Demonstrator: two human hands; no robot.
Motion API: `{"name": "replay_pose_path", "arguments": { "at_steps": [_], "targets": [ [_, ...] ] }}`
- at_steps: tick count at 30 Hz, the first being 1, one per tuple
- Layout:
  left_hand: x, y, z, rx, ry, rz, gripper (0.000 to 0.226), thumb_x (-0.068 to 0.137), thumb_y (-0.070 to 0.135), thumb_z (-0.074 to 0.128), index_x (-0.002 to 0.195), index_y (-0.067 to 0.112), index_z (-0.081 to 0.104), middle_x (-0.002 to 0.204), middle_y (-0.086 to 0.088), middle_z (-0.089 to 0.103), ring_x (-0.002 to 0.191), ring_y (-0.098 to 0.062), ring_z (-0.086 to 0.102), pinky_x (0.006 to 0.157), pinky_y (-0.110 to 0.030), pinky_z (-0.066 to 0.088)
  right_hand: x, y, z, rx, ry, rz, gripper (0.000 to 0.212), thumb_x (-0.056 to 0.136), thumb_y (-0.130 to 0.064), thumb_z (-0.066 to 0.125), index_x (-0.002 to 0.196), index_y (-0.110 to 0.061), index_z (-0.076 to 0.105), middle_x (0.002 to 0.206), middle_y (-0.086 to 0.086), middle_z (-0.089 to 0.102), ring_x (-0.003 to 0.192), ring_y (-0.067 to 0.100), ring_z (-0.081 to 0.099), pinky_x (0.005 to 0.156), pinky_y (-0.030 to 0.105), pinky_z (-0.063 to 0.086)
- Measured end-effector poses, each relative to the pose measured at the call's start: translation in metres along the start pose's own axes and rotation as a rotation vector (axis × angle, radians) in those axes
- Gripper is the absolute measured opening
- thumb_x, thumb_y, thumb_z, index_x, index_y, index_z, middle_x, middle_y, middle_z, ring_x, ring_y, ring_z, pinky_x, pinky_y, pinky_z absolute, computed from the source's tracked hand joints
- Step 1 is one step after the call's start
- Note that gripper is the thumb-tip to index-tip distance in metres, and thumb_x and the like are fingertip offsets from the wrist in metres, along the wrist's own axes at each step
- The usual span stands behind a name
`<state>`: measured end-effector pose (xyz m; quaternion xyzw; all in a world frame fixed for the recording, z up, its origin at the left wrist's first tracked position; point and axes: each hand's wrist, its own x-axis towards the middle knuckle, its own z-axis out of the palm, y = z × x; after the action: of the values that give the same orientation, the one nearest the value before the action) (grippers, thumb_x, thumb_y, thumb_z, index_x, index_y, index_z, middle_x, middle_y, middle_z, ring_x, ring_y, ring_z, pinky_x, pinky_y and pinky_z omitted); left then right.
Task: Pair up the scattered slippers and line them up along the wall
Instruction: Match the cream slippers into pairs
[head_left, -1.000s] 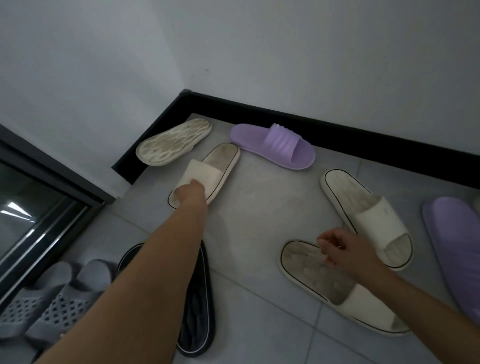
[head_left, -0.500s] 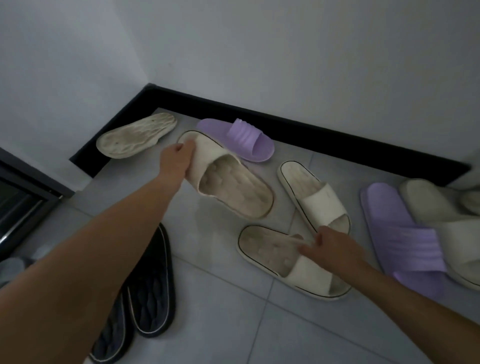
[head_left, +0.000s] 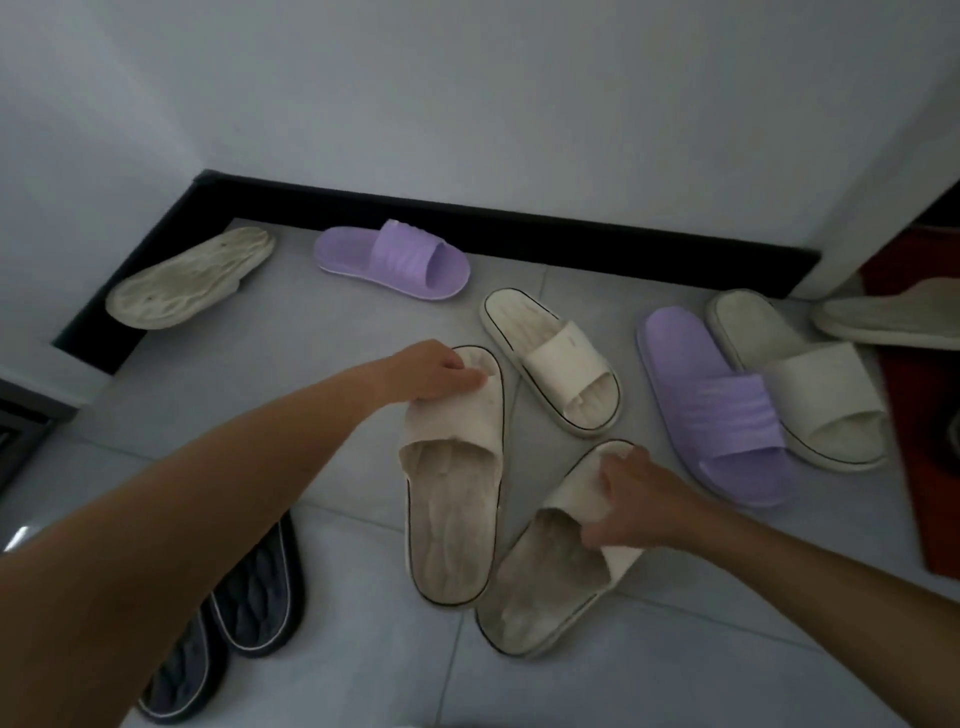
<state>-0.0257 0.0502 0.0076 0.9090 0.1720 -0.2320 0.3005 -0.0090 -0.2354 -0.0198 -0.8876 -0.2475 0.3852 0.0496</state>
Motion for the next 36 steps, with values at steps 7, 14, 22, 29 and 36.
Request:
{"name": "replay_pose_path", "arguments": {
  "at_steps": [7, 14, 22, 29, 36],
  "targets": [
    [-0.001, 0.033, 0.063, 0.339, -0.238, 0.181, 0.05, 0.092, 0.047, 0.048, 0.052, 0.019, 0.038, 0.055, 0.005, 0.039, 0.052, -0.009, 0.039, 0.051, -0.024, 0.03, -0.02, 0.005, 0.018, -0.067, 0.002, -0.226, 0.061, 0.055, -0.053, 0.073, 0.093, -0.026, 0.033, 0.104, -0.003, 0.027, 0.077, 0.021, 0.043, 0.069, 0.027, 0.034],
    [0.002, 0.035, 0.085, 0.378, -0.286, 0.16, 0.05, 0.096, 0.049, 0.04, 0.056, 0.019, 0.039, 0.061, 0.004, 0.042, 0.068, -0.018, 0.044, 0.062, -0.028, 0.03, -0.02, 0.013, 0.021, -0.086, 0.034, -0.273, 0.066, 0.057, -0.051, 0.072, 0.104, -0.021, 0.036, 0.107, -0.002, 0.025, 0.082, 0.021, 0.044, 0.071, 0.027, 0.034],
    [0.001, 0.043, 0.092, 0.5, -0.353, 0.067, 0.045, 0.096, 0.05, 0.03, 0.101, 0.018, 0.062, 0.118, -0.004, 0.061, 0.108, -0.025, 0.055, 0.09, -0.035, 0.037, -0.019, 0.021, 0.021, -0.123, 0.025, -0.306, 0.062, 0.056, -0.049, 0.072, 0.097, -0.021, 0.035, 0.109, 0.0, 0.029, 0.074, 0.018, 0.038, 0.066, 0.028, 0.035],
    [-0.008, 0.058, 0.111, 0.475, -0.47, 0.08, 0.044, 0.099, 0.032, 0.029, 0.112, 0.001, 0.059, 0.124, -0.017, 0.058, 0.11, -0.03, 0.055, 0.081, -0.028, 0.035, -0.024, 0.036, 0.016, -0.14, 0.042, -0.294, 0.059, 0.057, -0.05, 0.072, 0.094, -0.022, 0.035, 0.109, 0.0, 0.029, 0.061, 0.012, 0.031, 0.062, 0.027, 0.032],
    [-0.02, 0.064, 0.111, 0.236, -0.366, 0.179, 0.02, 0.091, 0.019, 0.049, 0.073, 0.011, 0.05, 0.082, -0.01, 0.056, 0.082, -0.026, 0.055, 0.071, -0.023, 0.043, -0.021, 0.032, 0.024, -0.056, 0.053, -0.328, 0.053, 0.06, -0.05, 0.072, 0.094, -0.024, 0.039, 0.11, -0.002, 0.031, 0.069, 0.018, 0.041, 0.066, 0.027, 0.039]
  ]
}}
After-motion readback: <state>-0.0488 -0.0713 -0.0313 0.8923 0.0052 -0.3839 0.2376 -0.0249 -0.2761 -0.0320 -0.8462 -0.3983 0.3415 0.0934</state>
